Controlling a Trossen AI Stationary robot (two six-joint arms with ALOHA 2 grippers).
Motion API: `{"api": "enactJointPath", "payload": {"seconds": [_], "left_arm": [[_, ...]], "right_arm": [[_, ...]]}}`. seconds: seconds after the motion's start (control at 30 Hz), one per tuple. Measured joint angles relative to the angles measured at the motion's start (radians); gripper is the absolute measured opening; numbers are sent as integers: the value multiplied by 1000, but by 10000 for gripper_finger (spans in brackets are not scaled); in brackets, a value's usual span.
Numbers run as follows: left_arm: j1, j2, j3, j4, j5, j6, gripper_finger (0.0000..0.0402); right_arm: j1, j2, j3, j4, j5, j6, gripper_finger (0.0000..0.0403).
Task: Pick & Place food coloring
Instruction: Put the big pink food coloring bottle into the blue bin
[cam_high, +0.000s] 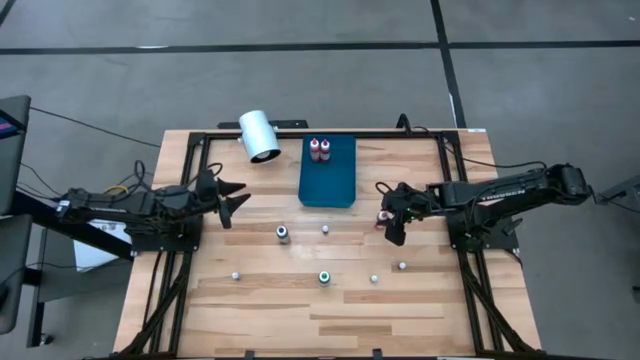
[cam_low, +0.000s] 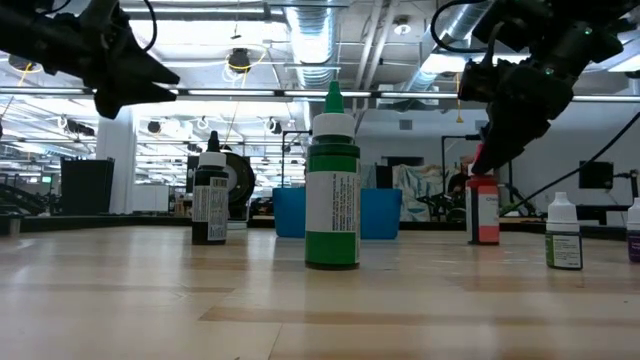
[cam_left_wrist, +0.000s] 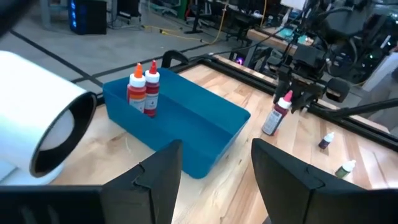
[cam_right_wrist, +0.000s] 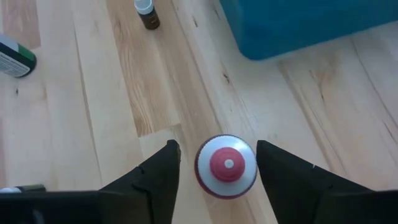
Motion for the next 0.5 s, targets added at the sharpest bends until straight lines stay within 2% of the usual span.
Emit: {"api": "enactJointPath", "payload": {"seconds": [0.27,0.5], "left_arm": [[0,-65,-3,-63,-19,-4,185],[0,-140,-74,-43,-19,-33,185]], "right_arm": [[0,0,0,2,2,14,111],[-8,0,15,-26,11,72,106]]}}
